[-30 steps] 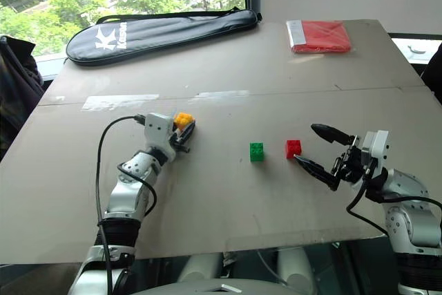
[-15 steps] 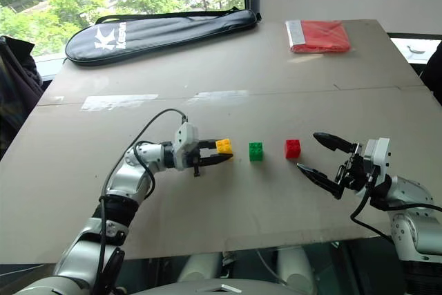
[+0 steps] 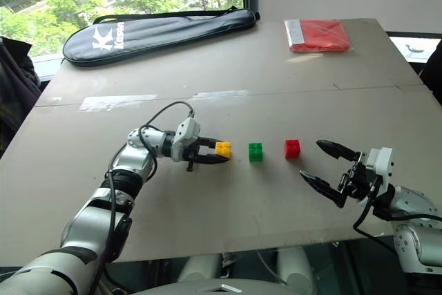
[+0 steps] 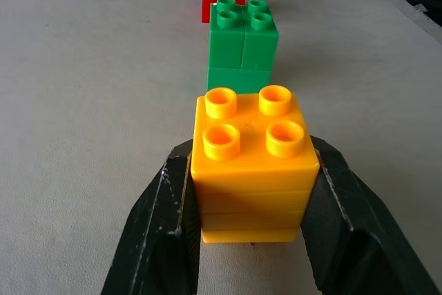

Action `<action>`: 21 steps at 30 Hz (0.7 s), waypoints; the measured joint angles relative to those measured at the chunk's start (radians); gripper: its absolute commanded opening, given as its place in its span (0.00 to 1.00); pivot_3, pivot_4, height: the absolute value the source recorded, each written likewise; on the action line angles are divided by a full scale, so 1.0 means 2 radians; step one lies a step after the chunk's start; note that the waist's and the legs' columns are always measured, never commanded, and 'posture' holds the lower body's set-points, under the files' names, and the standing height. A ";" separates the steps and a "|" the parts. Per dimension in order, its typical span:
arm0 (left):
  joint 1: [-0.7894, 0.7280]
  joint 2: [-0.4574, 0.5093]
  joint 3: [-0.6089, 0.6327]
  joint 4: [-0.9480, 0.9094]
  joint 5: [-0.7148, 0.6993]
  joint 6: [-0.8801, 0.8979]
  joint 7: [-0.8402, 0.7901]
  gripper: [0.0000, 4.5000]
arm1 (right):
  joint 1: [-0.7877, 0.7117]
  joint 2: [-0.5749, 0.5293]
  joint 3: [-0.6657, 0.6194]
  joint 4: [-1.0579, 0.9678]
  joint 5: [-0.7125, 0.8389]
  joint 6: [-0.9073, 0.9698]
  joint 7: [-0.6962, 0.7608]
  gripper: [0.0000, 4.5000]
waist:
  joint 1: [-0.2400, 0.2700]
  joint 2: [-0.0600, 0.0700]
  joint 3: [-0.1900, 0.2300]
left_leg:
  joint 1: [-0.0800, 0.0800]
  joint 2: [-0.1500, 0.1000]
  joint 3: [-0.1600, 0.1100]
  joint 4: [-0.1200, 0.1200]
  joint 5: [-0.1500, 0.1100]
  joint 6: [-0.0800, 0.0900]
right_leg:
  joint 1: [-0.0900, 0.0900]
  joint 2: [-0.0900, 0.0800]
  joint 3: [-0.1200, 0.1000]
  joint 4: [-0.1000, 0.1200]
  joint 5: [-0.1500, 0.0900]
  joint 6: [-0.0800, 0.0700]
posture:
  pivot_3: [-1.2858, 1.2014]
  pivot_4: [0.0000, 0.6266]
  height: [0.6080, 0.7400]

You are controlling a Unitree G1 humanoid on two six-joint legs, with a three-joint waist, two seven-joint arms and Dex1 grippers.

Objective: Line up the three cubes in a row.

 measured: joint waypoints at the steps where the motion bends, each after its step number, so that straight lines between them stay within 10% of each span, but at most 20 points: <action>1: 0.000 -0.001 0.000 0.000 0.000 0.001 -0.001 0.29 | 0.000 0.000 0.000 0.000 0.000 -0.001 0.000 1.00 | 0.000 0.000 0.000 | 0.000 0.000 0.000 0.000 0.000 0.000 | 0.000 0.000 0.000 0.000 0.000 0.000 | 0.52 0.24 1.00; 8: 0.003 -0.006 0.002 0.002 0.007 0.003 -0.001 0.82 | -0.002 0.000 0.000 0.000 0.000 -0.003 0.002 1.00 | 0.000 0.000 0.000 | 0.000 0.000 -0.001 0.000 0.000 0.000 | 0.000 0.000 0.000 0.000 0.000 0.000 | 0.52 0.24 1.00; 21: 0.102 0.050 0.049 -0.158 -0.044 0.073 0.027 0.82 | -0.009 -0.003 -0.004 0.027 0.000 0.001 0.017 1.00 | -0.007 0.000 0.000 | 0.000 0.002 -0.001 0.000 0.000 0.000 | -0.001 0.000 0.000 0.000 0.000 0.000 | 0.52 0.24 1.00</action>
